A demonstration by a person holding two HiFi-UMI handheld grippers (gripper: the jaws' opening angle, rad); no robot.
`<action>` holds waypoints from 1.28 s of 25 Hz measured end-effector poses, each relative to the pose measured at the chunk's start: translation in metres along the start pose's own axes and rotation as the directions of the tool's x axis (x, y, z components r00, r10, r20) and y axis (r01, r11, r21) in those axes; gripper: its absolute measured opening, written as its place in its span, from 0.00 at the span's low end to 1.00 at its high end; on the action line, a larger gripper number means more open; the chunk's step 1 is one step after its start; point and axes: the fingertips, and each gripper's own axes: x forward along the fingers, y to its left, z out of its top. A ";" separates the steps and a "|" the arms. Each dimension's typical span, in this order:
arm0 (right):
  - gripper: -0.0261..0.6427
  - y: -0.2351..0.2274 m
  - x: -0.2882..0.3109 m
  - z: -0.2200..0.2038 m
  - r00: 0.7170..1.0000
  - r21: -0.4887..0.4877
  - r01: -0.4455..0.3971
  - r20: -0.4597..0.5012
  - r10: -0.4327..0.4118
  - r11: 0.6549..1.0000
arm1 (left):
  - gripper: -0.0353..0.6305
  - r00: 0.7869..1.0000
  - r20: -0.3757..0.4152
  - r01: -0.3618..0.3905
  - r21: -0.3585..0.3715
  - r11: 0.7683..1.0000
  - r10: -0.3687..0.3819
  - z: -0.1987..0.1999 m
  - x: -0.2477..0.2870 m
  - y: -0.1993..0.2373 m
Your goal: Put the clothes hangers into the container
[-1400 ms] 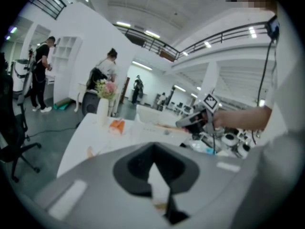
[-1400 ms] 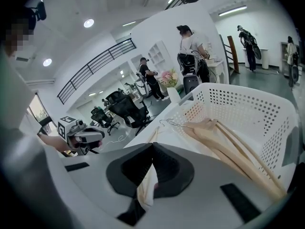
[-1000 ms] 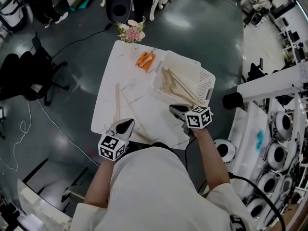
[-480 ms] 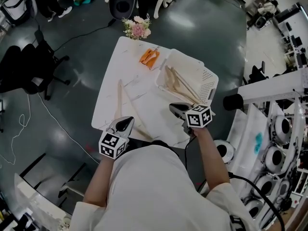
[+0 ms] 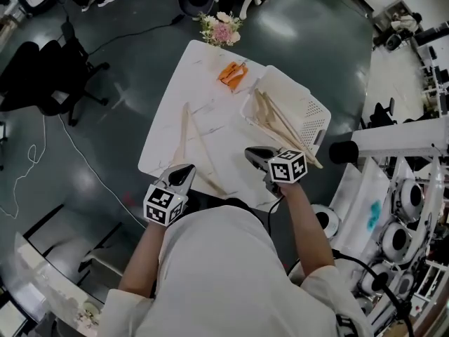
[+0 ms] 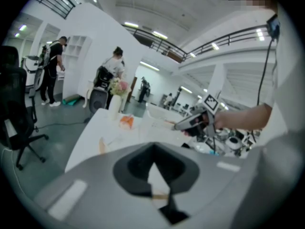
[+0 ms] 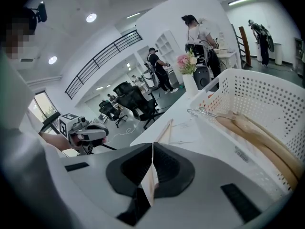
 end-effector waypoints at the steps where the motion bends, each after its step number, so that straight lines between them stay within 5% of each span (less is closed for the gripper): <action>1: 0.05 0.002 0.005 -0.001 1.000 -0.001 -0.007 -0.009 0.007 1.000 | 0.06 1.000 0.001 -0.006 -0.007 1.000 0.006 -0.002 -0.002 0.002; 19: 0.05 0.053 0.106 -0.034 0.971 -0.037 -0.147 -0.198 0.137 0.989 | 0.06 0.996 -0.012 -0.092 -0.116 0.989 0.091 -0.046 -0.044 0.038; 32: 0.13 0.072 0.187 -0.080 0.920 -0.121 -0.181 -0.371 0.125 0.976 | 0.06 0.987 -0.023 -0.158 -0.184 0.970 0.156 -0.074 -0.077 0.068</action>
